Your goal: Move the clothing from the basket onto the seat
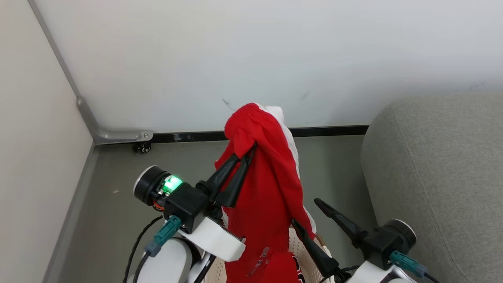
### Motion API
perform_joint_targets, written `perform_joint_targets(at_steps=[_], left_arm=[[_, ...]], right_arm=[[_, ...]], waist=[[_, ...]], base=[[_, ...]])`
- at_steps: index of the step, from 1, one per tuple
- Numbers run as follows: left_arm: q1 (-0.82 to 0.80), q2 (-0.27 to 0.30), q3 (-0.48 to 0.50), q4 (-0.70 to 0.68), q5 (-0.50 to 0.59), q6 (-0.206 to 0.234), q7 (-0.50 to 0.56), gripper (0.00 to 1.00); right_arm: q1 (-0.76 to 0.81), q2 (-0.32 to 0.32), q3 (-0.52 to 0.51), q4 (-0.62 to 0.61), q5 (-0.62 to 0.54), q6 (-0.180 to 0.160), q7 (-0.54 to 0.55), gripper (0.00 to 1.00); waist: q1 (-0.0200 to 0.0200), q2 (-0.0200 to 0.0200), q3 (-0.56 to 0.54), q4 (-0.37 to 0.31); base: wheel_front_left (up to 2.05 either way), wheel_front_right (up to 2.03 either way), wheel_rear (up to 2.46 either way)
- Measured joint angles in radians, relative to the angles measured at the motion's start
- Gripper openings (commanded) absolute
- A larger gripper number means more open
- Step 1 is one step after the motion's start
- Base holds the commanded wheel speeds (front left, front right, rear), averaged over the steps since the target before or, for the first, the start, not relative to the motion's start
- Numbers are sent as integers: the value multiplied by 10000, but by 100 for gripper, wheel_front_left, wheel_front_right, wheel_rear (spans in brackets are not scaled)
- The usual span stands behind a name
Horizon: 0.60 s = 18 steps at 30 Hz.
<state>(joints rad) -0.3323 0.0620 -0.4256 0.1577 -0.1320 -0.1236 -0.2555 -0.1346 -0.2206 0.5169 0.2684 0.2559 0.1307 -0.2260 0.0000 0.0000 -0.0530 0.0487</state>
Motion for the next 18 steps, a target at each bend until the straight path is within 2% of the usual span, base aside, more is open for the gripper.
perform_joint_targets(at_steps=[10, 18], left_arm=[[-125, -19, -909, -349, -155, -10, 0, 0], [-284, -13, -1659, -418, -351, -10, 0, 0]], right_arm=[[-1139, -859, 884, -77, 111, 0, 416, 100], [-1938, -1306, 2545, -207, 635, 2, 809, 100]], waist=[[0, 0, -143, 124], [1, 0, -126, 241]], base=[[0, 0, 0], [0, 0, 0]])
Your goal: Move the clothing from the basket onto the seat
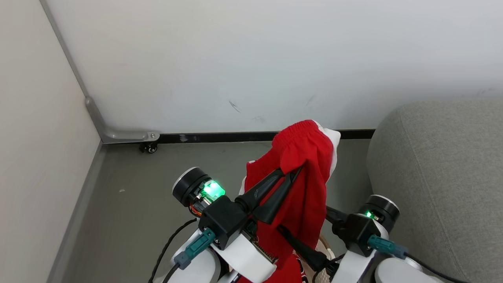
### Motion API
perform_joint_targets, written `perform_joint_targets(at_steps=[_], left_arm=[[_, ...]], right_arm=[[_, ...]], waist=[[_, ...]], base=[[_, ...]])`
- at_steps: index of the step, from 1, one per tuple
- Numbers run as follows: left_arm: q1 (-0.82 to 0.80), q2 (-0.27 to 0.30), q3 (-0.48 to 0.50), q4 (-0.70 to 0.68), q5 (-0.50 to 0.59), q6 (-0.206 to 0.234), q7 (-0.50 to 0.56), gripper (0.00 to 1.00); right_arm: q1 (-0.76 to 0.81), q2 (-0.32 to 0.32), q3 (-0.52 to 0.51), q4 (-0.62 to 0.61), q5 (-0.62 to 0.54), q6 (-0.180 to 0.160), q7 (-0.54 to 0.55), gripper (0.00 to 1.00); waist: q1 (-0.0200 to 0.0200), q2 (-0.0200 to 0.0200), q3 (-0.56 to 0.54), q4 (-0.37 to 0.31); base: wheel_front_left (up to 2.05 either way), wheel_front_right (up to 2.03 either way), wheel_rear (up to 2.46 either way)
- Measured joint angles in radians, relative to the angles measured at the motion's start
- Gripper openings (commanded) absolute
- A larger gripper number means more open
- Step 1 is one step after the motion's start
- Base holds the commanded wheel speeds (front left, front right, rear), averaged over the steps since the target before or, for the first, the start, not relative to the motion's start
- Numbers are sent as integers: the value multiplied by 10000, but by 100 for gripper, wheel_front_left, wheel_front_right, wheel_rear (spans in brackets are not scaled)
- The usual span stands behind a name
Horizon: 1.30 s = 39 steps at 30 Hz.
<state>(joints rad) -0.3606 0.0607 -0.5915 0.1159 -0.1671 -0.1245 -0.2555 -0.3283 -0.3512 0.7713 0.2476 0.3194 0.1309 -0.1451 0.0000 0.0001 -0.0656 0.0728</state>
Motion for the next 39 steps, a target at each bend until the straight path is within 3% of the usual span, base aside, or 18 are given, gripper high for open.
perform_joint_targets(at_steps=[4, 5, 6, 9, 19, 26, 27, 28, 29, 30, 31, 39], left_arm=[[-153, -2, -134, 2, -169, 0, 0, 0], [-156, 0, -134, 4, -207, 0, 0, 0], [-155, -4, -134, 19, -259, 0, 0, 0], [-152, -4, -61, 153, -460, 0, 0, 0], [-77, 318, 838, 1394, -1064, 0, 2, 0], [88, 334, 1093, 2197, -1319, 4, 15, 0], [121, 334, 1114, 2307, -1352, 4, 15, 25], [128, 337, 1129, 2401, -1396, 4, 15, 25], [128, 334, 1139, 2474, -1400, 4, 15, 45], [128, 324, 1149, 2545, -1407, 4, 15, 95], [134, 316, 1152, 2606, -1446, 4, 15, 100], [636, 213, 1599, 2871, -2224, 12, 15, 100]], right_arm=[[-512, -186, 414, -136, 174, 0, 86, 100], [-610, -219, 493, -148, 230, 0, 86, 77], [-672, -234, 535, -159, 274, 0, 86, 44], [-685, -278, 752, -165, 422, 0, 77, 0], [-698, -497, 763, -182, 1014, 0, -272, 0], [-609, -464, 186, -516, 1724, 0, -617, 0], [-605, -437, 44, -533, 1799, 0, -665, 0], [-603, -424, -104, -548, 1858, 0, -673, 0], [-598, -408, -261, -552, 1921, 0, -677, 0], [-585, -408, -408, -552, 1990, 0, -679, 0], [-551, -412, -575, -546, 2031, 0, -708, 0], [-162, -660, -1864, -291, 2199, -2, -851, 0]], waist=[[-1, 0, 30, 53], [-1, 0, 39, 63], [-1, 0, 48, 72], [0, 0, 77, 90], [-1, 0, 188, -6], [0, 0, 237, -184], [0, 0, 244, -216], [-1, 0, 251, -250], [-1, 0, 257, -287], [0, 0, 264, -324], [0, 0, 271, -362], [-1, 0, 317, -588]], base=[[0, 0, 0], [0, 0, 0], [0, 0, 0], [0, 0, 0], [0, 0, 0], [0, 0, 0], [0, 0, 0], [0, 0, 0], [0, 0, 0], [0, 0, 0], [0, 0, 0], [0, 0, 0]])
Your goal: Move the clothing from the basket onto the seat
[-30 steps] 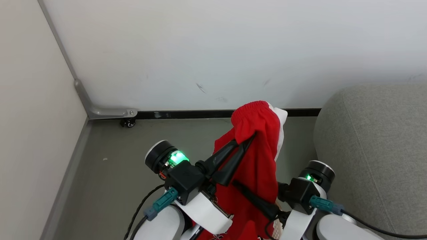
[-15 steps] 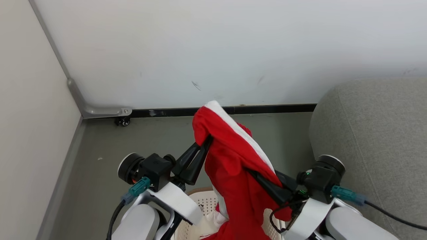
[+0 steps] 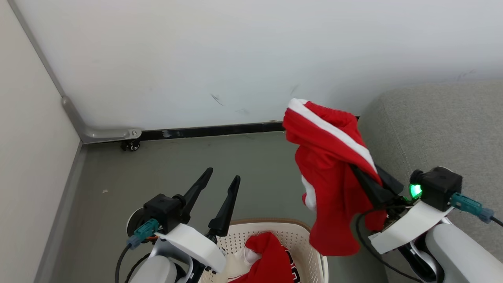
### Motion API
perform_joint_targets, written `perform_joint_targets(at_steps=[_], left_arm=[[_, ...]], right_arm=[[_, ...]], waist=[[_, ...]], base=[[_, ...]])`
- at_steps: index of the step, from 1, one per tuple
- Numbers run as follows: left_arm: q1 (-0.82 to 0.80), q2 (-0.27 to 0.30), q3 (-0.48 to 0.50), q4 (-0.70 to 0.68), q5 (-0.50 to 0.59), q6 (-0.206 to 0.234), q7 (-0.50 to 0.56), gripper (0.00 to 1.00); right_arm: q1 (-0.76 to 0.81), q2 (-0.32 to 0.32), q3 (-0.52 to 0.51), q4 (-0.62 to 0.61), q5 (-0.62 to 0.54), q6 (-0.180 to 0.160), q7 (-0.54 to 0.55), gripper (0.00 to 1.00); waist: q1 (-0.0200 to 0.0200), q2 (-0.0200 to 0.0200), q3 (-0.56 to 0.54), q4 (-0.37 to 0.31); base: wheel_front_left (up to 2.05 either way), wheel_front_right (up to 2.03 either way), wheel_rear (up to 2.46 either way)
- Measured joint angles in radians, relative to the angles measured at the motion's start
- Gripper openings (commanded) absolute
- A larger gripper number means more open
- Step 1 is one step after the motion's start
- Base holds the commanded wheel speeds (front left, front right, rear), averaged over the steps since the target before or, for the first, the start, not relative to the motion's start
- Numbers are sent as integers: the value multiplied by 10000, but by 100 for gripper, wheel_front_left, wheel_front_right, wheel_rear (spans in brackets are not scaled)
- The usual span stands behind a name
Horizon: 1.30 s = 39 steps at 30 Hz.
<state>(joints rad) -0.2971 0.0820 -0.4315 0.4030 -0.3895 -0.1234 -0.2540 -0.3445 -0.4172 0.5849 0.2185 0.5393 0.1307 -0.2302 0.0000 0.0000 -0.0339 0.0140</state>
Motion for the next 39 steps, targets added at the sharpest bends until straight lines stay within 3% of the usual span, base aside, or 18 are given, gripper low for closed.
perform_joint_targets(at_steps=[10, 24, 39], left_arm=[[194, 35, 570, -242, -117, 282, -2, 100], [305, -46, 667, -650, -115, 345, -13, 100], [306, -167, 884, -853, -100, 293, -13, 100]], right_arm=[[920, -123, -1636, 174, -33, 0, -88, 0], [2541, 449, -3818, -121, -849, 0, -132, 0], [3693, 1089, -4489, -828, -1471, 0, -161, 0]], waist=[[0, 0, 78, -231], [0, 0, 94, -986], [0, 0, 87, -2122]], base=[[0, 0, 0], [0, 0, 0], [0, 0, 0]])
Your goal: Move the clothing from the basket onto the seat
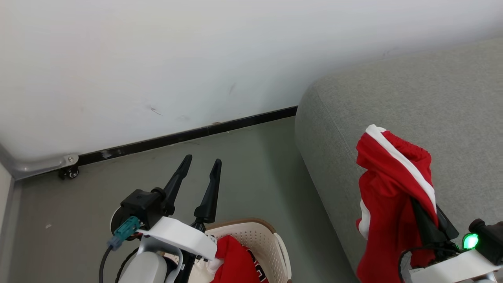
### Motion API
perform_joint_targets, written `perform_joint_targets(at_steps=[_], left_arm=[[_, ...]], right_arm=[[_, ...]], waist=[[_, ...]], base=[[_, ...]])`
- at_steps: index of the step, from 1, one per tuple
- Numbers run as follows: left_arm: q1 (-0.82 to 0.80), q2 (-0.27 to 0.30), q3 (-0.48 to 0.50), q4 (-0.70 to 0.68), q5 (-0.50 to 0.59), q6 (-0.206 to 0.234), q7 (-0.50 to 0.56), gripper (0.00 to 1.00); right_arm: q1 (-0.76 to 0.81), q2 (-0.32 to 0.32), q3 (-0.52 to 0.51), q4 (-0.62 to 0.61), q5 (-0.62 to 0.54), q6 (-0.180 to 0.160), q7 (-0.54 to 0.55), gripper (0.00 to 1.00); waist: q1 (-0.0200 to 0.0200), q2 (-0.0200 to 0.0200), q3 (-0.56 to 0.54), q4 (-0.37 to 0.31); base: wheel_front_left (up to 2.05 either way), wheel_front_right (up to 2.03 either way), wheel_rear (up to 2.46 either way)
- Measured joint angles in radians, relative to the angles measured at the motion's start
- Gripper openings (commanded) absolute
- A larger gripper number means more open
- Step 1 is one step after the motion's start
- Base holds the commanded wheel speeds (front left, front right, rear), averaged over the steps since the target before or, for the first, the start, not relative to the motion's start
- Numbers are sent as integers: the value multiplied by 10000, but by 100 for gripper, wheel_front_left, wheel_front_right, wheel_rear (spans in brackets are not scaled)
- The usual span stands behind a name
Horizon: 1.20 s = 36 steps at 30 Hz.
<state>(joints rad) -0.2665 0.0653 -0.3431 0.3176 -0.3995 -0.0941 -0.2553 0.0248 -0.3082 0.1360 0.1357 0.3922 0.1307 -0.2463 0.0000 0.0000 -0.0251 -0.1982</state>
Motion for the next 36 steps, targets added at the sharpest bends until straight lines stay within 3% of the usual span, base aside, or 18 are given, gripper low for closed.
perform_joint_targets(at_steps=[8, 14, 27, 36], left_arm=[[268, 69, 410, -211, 75, 63, 0, 100], [523, 251, 888, -631, 102, 311, 0, 100], [987, 531, 1467, -1597, 435, 656, 0, 100], [1254, 821, 1904, -2359, 433, 865, -2, 100]], right_arm=[[-6, 136, 17, -73, -159, 0, 6, 0], [-332, -128, -19, 13, -201, 0, 188, 0], [-3524, -1170, -625, 380, -63, 0, 917, 0], [-5481, -1795, -1622, 2034, 320, 0, 1611, 0]], waist=[[0, 0, 3, -538], [0, 0, 57, -821], [0, 0, 500, -608], [0, 0, 961, -273]], base=[[0, 0, 0], [0, 0, 0], [0, 0, 0], [0, 0, 0]])
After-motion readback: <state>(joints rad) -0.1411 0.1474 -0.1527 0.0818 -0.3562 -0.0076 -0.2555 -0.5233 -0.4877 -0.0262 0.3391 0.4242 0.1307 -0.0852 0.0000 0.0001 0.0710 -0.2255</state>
